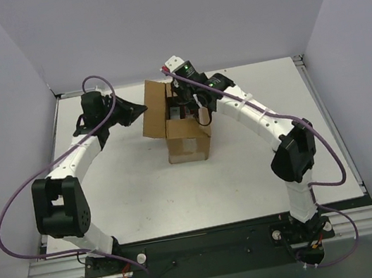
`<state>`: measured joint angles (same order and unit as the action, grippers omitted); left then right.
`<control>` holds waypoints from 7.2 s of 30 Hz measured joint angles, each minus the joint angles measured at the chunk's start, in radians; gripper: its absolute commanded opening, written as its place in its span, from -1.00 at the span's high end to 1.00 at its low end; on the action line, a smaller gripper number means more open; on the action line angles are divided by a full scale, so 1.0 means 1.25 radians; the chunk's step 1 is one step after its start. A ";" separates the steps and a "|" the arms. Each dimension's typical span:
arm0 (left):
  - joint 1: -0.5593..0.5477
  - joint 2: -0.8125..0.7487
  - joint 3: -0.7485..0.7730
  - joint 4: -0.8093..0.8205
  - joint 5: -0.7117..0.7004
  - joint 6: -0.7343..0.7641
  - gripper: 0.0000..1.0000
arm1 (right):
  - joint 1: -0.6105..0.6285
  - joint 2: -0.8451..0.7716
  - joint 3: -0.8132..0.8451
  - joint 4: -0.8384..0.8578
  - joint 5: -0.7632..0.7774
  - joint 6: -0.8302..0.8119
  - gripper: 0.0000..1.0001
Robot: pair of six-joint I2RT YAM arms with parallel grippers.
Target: Unpack the express box
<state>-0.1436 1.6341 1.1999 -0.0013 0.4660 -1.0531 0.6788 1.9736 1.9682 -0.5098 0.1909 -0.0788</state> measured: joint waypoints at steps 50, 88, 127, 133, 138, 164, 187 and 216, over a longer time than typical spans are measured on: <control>-0.016 0.084 0.121 -0.013 0.116 0.251 1.00 | -0.173 -0.153 -0.052 -0.125 -0.285 0.056 -0.05; -0.131 0.120 0.169 -0.131 0.296 0.497 1.00 | -0.132 -0.188 -0.301 0.132 -0.211 -0.583 0.96; -0.148 0.117 0.170 -0.200 0.311 0.558 1.00 | -0.327 -0.178 -0.146 -0.119 -0.531 -0.313 -0.10; -0.148 0.117 0.170 -0.201 0.311 0.558 1.00 | -0.271 -0.164 -0.227 -0.114 -0.416 -0.362 -0.08; -0.149 0.115 0.170 -0.201 0.311 0.559 1.00 | -0.266 -0.124 -0.254 -0.085 -0.341 -0.400 0.84; -0.140 0.093 0.169 -0.131 0.275 0.426 1.00 | -0.132 -0.237 -0.410 -0.041 -0.494 -0.421 0.59; -0.131 0.133 0.197 -0.037 0.225 0.324 1.00 | -0.092 -0.244 -0.271 -0.056 -0.574 -0.099 0.58; -0.130 0.130 0.184 -0.028 0.210 0.321 1.00 | -0.092 -0.209 -0.309 -0.043 -0.590 -0.007 0.23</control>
<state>-0.3058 1.7966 1.4303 -0.0368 0.7280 -0.6514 0.5644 1.7126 1.5826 -0.5640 -0.5468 -0.0879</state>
